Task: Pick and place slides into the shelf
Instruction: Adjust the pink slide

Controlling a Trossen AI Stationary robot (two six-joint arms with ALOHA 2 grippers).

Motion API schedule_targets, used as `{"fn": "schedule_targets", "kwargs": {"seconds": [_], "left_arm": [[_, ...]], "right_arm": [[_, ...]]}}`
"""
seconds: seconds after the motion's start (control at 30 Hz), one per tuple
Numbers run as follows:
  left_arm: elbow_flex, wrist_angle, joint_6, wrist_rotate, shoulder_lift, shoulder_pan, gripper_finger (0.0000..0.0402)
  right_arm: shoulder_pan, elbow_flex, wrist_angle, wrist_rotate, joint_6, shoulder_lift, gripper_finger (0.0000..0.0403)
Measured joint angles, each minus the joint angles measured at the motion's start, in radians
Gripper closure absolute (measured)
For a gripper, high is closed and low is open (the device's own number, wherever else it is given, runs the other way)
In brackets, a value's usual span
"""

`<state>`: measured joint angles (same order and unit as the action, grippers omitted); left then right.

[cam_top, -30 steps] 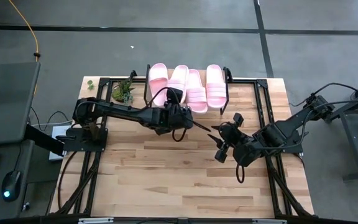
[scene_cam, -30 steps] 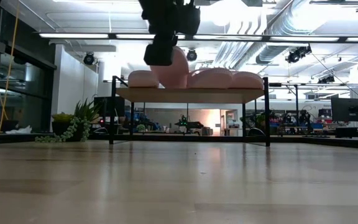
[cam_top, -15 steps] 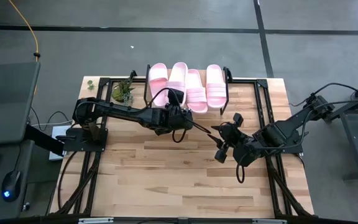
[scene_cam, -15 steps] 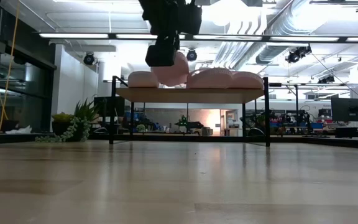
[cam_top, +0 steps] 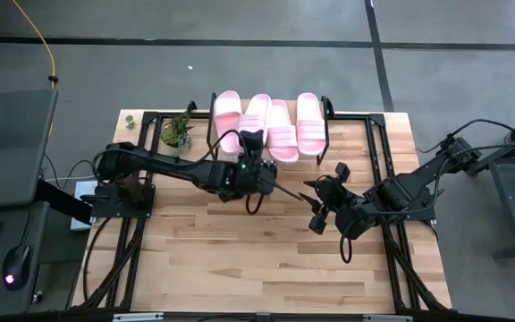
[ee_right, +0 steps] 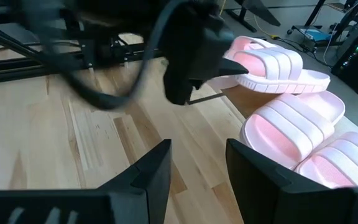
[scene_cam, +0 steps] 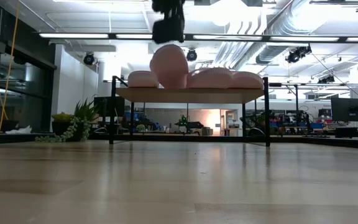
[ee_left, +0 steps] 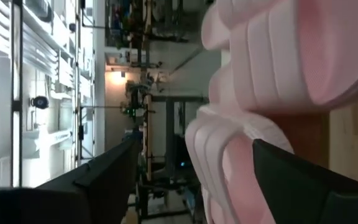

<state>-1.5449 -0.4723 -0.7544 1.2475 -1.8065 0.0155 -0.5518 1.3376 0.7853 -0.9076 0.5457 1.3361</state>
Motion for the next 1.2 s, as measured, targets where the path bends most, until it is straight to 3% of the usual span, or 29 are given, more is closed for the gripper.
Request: {"fn": "schedule_targets", "kwargs": {"seconds": [0.33, 0.73, 0.93, 1.07, 1.2], "left_arm": [[-0.098, -0.047, 0.055, -0.036, 0.000, 0.101, 0.0099], [-0.138, -0.628, 0.595, -0.127, 0.100, 0.087, 0.0099], [-0.133, -0.763, 0.704, -0.291, 0.175, 0.063, 0.0099], [-0.125, -0.762, 0.662, -0.421, 0.213, 0.039, 0.0103], [-0.123, -0.761, 0.596, -0.607, 0.234, -0.018, 0.0133]], "right_arm": [[0.000, 0.000, -0.021, 0.000, -0.004, 0.000, 0.0261], [0.050, 0.000, -0.034, 0.041, -0.070, 0.000, 0.0261], [0.086, 0.000, -0.048, 0.052, -0.121, 0.000, 0.0261], [0.111, 0.000, -0.057, 0.051, -0.170, 0.000, 0.0261], [0.145, 0.000, -0.056, 0.052, -0.212, 0.000, 0.0261]]}}
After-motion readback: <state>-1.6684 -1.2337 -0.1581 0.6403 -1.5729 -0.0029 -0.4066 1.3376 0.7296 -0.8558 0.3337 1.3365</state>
